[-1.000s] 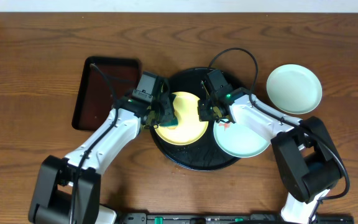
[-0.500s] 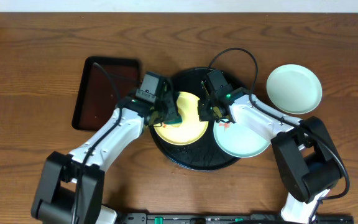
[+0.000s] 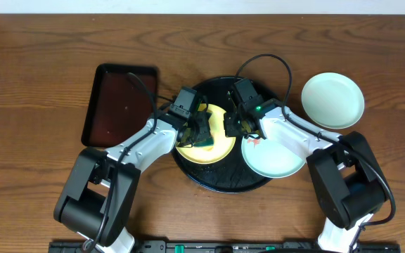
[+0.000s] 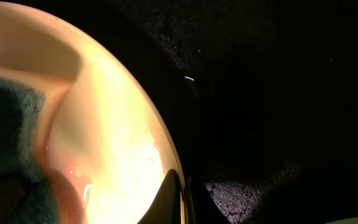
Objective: Clean dirty plates on tray and stack at the side
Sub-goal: 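Scrub the yellow plate with the sponge while the right gripper holds it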
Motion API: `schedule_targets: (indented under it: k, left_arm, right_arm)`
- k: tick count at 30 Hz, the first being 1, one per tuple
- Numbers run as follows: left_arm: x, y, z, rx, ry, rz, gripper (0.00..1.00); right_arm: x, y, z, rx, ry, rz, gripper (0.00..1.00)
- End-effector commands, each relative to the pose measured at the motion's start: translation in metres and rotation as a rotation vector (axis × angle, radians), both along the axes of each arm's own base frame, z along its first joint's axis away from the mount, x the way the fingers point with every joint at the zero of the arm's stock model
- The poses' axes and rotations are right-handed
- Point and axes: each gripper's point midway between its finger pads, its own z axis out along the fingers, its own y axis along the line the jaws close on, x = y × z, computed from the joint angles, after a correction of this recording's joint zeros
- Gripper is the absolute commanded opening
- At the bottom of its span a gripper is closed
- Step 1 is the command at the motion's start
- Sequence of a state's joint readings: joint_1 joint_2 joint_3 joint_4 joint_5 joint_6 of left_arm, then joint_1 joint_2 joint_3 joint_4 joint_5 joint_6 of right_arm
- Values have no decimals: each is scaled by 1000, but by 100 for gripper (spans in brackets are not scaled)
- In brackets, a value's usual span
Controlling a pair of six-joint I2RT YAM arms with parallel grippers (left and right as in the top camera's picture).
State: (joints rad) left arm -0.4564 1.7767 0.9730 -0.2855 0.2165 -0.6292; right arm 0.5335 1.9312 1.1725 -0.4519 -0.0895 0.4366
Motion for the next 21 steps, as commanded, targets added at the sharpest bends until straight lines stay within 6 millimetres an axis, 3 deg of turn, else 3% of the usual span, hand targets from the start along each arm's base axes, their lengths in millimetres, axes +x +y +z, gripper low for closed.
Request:
schedule_targets:
  k: [1,7,9,12,17,19,21]
  left_arm:
    - [-2,38,-21,199,10,72,7]
    - [1,58,-5,258,-18,153,7]
    - [6,88,17,398,-101,216,7]
    - [10,98,34,433,-156,245,8]
    - [13,95,54,382,-202,286,7]
    - [13,82,55,296,-185,294,8]
    - [11,49,53,131,-142,230,7]
  right_arm:
    - [0,-2,-4,-30,-3,-13,1]
    - [0,-2,-4,-30,-3,-13,1]
    - [0,-2,-4,-30,-3,-13,1]
    - [0,-2,-4,-30,-3,-13,1]
    - [0,-2,-4,-29,-4,-13,1]
    - [0,-2,-4,-30,-3,-13,1]
    - [0,-2,-4,-29,-4,-13,1]
